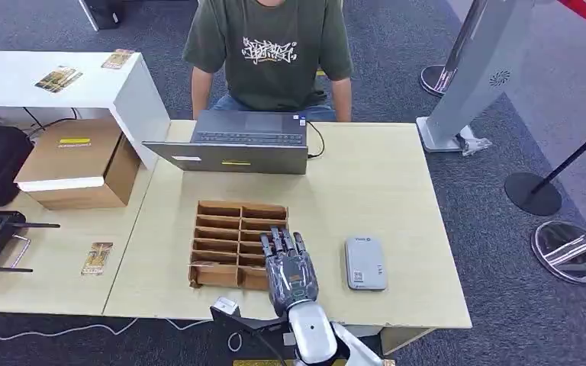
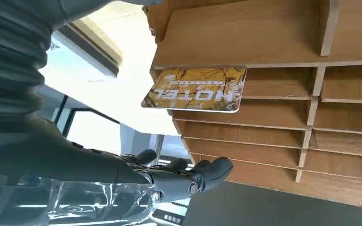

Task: Pass the card to the sensor for recognition and then transmit it.

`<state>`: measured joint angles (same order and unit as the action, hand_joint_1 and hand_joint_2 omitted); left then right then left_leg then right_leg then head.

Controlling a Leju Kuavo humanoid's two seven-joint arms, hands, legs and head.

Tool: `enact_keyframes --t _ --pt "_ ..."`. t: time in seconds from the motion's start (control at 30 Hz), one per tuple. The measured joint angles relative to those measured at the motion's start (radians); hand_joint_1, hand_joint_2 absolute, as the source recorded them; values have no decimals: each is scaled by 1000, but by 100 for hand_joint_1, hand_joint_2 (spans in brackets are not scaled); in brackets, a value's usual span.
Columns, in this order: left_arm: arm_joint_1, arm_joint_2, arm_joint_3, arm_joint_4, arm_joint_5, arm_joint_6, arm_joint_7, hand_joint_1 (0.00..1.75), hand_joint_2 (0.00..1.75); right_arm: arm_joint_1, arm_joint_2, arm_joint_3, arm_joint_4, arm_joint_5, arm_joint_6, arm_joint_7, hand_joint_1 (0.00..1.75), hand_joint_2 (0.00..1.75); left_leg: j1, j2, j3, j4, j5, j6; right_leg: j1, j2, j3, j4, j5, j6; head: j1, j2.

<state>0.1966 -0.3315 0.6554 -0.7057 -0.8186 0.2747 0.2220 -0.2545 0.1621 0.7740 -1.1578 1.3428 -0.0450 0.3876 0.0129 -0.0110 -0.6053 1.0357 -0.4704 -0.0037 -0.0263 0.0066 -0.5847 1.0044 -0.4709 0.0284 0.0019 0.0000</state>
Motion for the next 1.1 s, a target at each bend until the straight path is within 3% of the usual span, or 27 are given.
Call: enact_keyframes --t 0.9,0.93,0.97,1.0,1.03,1.1 --pt "11 -3 -6 -9 -29 -9 -10 0 0 13 0 -24 -1 -2 -12 24 0 175 0 0 0 0 0 0 0 0 0 0 0 0 0 0" --pt "11 -3 -6 -9 -32 -9 -10 0 0 13 0 -24 -1 -1 -12 25 7 175 0 0 0 0 0 0 0 0 0 0 0 0 0 0" --pt "11 -3 -6 -9 -32 -9 -10 0 0 14 0 -24 -2 -1 -12 26 124 175 0 0 0 0 0 0 0 0 0 0 0 0 0 0" --pt "11 -3 -6 -9 -35 -9 -10 0 0 14 0 -24 -3 0 -12 26 154 175 0 0 0 0 0 0 0 0 0 0 0 0 0 0" --pt "11 -3 -6 -9 -37 -9 -10 0 0 15 0 -24 -3 2 -13 27 175 175 0 0 0 0 0 0 0 0 0 0 0 0 0 0" --pt "11 -3 -6 -9 -43 -9 -10 0 0 18 0 -25 -6 6 -15 28 175 175 0 0 0 0 0 0 0 0 0 0 0 0 0 0"
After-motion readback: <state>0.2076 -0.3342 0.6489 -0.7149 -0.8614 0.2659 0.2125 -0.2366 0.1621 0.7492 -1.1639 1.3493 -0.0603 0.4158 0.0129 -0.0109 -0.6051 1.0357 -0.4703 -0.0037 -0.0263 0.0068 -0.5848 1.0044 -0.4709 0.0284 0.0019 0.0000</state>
